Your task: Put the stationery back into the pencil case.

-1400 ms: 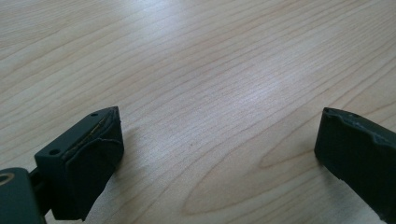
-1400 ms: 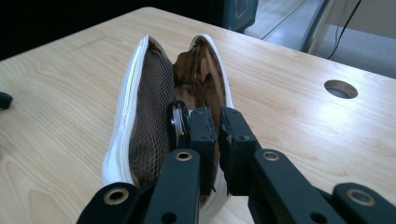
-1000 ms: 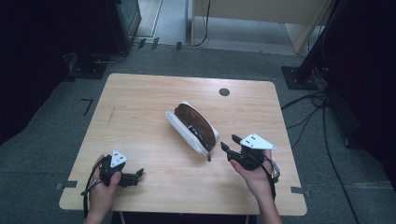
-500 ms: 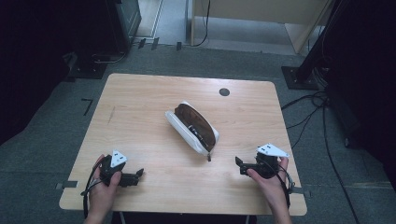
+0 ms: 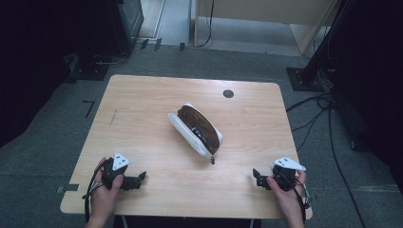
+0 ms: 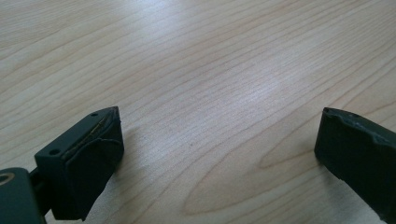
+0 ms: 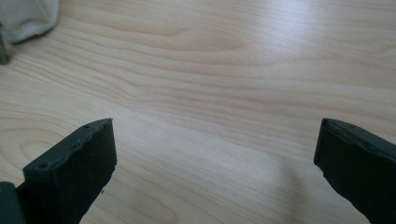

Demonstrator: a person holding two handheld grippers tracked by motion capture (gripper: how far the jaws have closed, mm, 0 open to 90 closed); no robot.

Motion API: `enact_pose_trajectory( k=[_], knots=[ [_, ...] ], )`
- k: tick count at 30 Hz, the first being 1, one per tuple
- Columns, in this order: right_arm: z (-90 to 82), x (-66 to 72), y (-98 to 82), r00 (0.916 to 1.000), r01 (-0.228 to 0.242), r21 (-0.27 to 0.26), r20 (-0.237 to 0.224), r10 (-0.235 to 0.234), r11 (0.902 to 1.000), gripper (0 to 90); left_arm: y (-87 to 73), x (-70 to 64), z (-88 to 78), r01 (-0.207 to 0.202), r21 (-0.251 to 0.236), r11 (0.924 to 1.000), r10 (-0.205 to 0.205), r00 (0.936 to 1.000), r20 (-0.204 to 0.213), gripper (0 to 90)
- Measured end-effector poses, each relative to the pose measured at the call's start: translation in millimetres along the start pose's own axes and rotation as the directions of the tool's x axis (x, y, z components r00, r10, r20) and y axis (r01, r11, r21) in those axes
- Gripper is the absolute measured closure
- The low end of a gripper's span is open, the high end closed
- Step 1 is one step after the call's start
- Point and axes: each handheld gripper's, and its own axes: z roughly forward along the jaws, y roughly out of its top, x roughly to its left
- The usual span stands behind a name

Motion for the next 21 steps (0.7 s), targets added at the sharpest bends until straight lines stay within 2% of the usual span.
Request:
enact_pose_trajectory(
  k=[4,11,12,21],
  knots=[
    [-1.2,-8.0,-8.3,0.9992,-0.004,0.019,0.041,0.004,0.9998,0.0,0.0,0.2,-0.1,-0.003,0.002,1.0000,0.003,1.0000,-0.001,1.5],
    [-4.6,-18.0,-17.2,0.9977,-0.021,0.047,0.065,0.018,0.9987,0.0,0.0,0.1,0.0,-0.001,0.000,1.0000,0.001,1.0000,-0.001,1.5],
    [-6.1,-19.7,-18.8,0.9971,-0.011,0.053,0.075,0.007,0.9985,0.0,0.0,0.1,0.0,-0.001,0.000,1.0000,0.001,1.0000,-0.001,1.5],
    [-8.6,-22.0,-21.0,0.9985,0.013,0.055,0.053,-0.016,0.9984,0.0,-0.1,0.1,-0.1,-0.003,0.001,1.0000,0.003,1.0000,0.000,1.5]
  ],
)
